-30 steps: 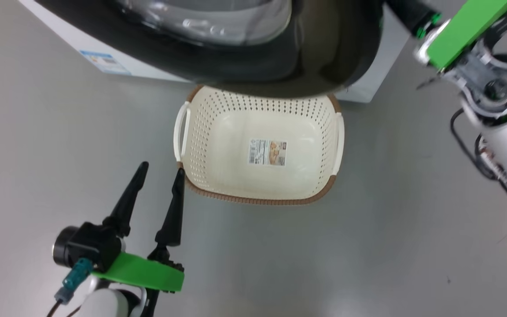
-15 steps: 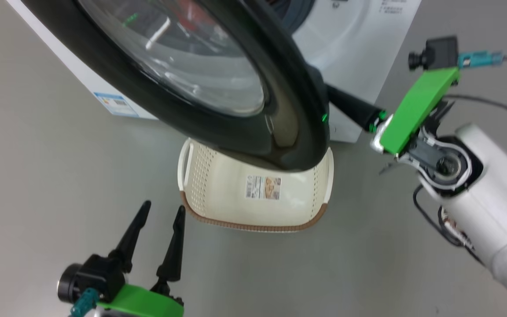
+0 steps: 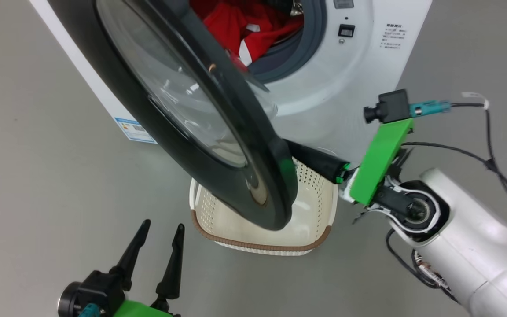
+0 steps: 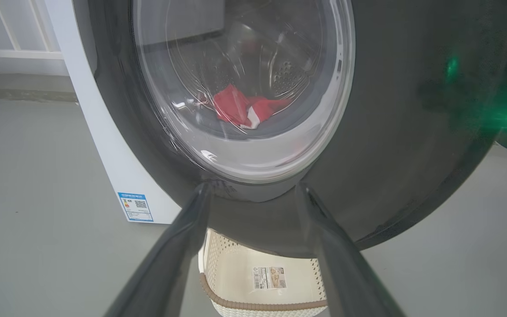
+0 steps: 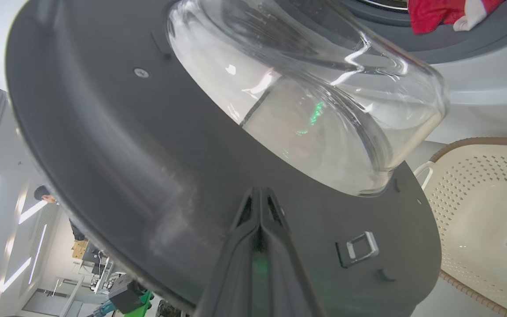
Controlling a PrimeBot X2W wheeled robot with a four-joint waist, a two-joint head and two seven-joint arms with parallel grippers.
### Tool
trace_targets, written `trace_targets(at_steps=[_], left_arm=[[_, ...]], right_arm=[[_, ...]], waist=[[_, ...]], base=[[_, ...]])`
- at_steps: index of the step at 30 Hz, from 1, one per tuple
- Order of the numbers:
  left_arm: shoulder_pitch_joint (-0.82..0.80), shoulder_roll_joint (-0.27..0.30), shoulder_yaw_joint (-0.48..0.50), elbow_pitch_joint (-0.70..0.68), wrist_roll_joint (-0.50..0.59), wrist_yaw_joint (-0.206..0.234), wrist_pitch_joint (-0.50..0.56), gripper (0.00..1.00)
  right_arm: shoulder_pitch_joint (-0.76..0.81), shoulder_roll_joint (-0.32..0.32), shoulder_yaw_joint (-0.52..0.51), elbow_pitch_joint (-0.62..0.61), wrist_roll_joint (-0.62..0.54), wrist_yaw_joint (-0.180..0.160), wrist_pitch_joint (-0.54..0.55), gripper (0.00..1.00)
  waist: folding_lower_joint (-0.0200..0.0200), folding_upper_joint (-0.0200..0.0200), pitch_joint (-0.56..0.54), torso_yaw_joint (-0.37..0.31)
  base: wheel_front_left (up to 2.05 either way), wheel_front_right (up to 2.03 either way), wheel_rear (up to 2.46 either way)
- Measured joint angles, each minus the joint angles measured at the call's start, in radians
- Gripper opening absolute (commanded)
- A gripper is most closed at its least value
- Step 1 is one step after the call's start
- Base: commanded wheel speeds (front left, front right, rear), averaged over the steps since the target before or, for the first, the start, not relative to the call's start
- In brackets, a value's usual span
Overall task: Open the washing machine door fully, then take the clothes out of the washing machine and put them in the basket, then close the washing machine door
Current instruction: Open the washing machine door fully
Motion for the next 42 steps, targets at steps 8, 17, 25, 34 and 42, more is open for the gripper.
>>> trace_targets(at_steps=[8, 17, 25, 34, 42], left_arm=[[0.03, 0.0, 0.0, -0.002, 0.0, 0.0, 0.0, 1.0], [0.031, 0.001, 0.006, -0.003, 0.002, 0.0, 0.0, 1.0], [0.03, 0.001, 0.021, -0.003, 0.02, 0.0, 0.0, 1.0], [0.03, 0.001, 0.05, -0.003, 0.028, 0.0, 0.0, 1.0], [0.036, 0.001, 0.081, -0.003, 0.028, 0.0, 0.0, 1.0]], right_arm=[[0.026, 0.012, 0.003, -0.01, -0.013, 0.0, 0.008, 0.0], [0.036, 0.015, -0.009, 0.007, -0.052, 0.0, -0.049, 0.48], [0.098, -0.012, -0.027, 0.026, -0.071, 0.0, -0.13, 1.0], [0.211, -0.047, -0.03, 0.022, -0.072, 0.0, -0.222, 1.0], [0.352, -0.072, -0.035, 0.03, -0.077, 0.0, -0.327, 1.0]], waist=[[0.0, 0.0, -0.017, 0.013], [0.0, 0.0, -0.018, 0.001], [0.0, 0.0, -0.021, -0.032], [0.0, 0.0, -0.033, -0.079], [0.0, 0.0, -0.053, -0.117]], base=[[0.0, 0.0, 0.0], [0.0, 0.0, 0.0], [0.0, 0.0, 0.0], [0.0, 0.0, 0.0], [0.0, 0.0, 0.0]])
